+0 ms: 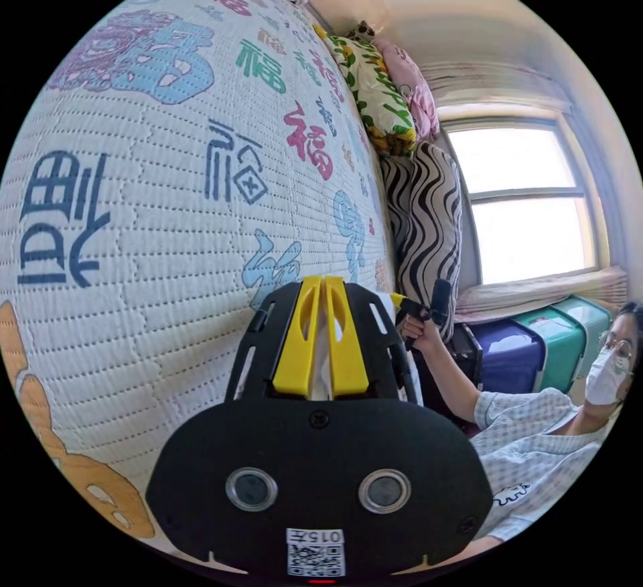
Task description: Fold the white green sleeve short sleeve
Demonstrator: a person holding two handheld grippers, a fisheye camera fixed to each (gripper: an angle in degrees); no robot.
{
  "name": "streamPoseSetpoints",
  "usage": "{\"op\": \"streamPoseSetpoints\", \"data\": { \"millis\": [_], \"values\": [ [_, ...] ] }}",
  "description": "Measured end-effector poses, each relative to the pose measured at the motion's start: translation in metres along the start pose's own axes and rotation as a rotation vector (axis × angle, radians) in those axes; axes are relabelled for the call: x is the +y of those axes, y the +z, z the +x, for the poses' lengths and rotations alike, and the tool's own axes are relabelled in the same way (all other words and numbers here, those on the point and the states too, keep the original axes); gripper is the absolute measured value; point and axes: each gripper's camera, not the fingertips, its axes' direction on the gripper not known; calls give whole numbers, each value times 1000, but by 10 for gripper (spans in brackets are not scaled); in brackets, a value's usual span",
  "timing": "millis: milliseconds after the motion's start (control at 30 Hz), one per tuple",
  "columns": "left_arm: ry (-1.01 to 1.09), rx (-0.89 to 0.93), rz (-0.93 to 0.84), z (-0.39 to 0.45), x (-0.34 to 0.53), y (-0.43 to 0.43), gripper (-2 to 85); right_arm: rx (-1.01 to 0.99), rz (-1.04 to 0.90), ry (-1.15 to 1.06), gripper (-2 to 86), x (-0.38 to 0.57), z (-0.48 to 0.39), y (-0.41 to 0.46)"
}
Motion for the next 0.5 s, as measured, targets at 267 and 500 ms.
{"op": "streamPoseSetpoints", "data": {
  "millis": [267, 500],
  "values": [
    [51, 13, 107, 8, 39, -44, 47, 79, 111, 20, 23, 3, -24, -5],
    [61, -132, 139, 35, 130, -66, 53, 360, -131, -480, 78, 20, -169, 63]
  ]
}}
